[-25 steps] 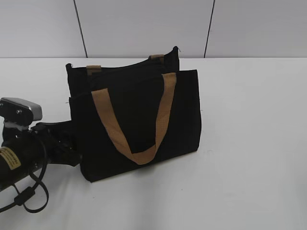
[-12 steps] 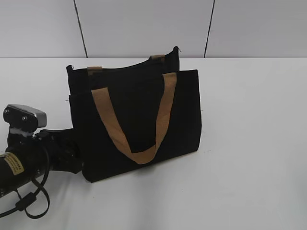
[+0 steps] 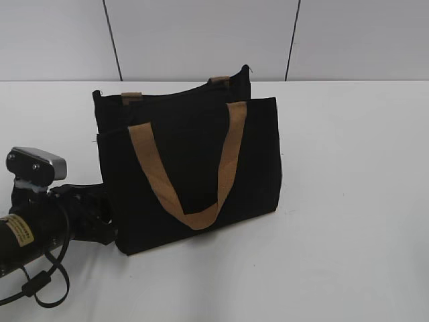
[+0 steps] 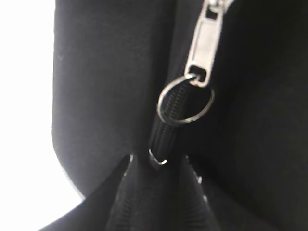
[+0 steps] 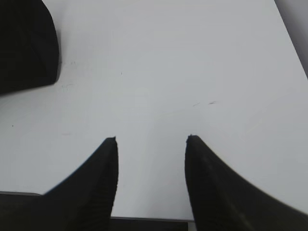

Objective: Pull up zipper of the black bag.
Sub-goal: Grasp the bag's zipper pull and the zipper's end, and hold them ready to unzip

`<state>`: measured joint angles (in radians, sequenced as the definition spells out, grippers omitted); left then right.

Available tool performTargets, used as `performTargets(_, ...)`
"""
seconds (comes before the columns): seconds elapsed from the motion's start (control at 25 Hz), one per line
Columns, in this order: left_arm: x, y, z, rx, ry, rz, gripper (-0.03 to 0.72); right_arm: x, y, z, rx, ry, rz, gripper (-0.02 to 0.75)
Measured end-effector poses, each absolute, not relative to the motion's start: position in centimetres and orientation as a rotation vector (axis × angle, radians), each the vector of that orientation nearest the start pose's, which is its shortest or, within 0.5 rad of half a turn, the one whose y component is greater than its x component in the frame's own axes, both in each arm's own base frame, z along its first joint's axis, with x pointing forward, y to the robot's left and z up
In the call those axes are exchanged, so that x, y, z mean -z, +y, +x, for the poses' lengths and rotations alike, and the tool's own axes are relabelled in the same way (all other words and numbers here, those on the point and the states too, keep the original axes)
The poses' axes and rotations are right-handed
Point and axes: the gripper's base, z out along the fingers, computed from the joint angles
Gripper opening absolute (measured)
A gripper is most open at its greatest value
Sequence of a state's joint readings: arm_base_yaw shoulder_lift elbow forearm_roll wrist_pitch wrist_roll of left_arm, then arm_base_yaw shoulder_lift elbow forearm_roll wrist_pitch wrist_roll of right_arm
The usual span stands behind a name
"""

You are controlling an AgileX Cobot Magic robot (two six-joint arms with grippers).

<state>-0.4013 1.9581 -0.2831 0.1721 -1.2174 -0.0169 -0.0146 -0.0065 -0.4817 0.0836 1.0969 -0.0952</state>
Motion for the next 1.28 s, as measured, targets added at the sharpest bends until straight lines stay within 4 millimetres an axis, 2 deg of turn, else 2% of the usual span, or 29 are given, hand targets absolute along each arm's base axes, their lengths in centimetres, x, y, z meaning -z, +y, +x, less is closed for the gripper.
performTargets(1.28,-8.93,-11.10,22.26,0.398,1.865,0.541,0.230,-26.95,0.68,-0.54,-0.034,2.088,-0.089,0.360)
